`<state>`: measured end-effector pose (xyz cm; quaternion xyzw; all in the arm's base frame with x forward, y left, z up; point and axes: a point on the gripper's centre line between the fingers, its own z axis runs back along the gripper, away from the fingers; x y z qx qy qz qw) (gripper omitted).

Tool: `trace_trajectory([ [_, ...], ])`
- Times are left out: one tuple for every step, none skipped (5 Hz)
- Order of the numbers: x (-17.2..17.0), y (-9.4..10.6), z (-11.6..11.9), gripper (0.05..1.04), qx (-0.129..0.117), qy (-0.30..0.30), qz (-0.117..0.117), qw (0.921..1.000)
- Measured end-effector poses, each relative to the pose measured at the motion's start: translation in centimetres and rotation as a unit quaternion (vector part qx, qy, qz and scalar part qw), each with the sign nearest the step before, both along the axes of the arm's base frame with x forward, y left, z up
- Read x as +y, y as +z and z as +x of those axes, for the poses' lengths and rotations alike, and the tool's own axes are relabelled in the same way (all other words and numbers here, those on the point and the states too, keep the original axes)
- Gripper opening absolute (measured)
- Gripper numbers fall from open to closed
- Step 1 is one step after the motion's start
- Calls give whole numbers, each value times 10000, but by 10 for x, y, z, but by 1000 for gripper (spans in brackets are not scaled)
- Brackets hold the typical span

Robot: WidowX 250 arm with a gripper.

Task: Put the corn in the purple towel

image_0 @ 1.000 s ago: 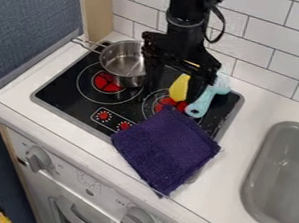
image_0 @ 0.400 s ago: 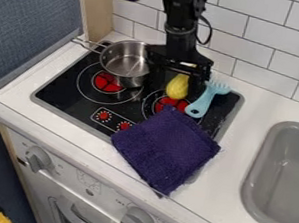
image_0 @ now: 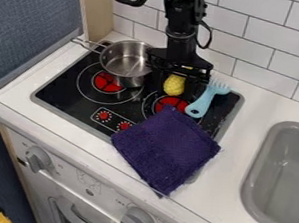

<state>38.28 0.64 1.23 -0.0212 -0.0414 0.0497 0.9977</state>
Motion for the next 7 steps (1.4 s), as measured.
trace_trajectory([
  [0,21,-2,625,-136,-49,59,9999],
  [-11,56,-20,624,-507,-342,131,9980],
  [-34,78,-65,624,-584,-696,5,9959],
  [-47,67,-113,624,-262,-882,-126,9957],
  [-49,51,-136,623,69,-872,-36,9962],
  [-42,41,-146,623,162,-683,131,9974],
  [-37,34,-143,623,158,-546,356,9977],
])
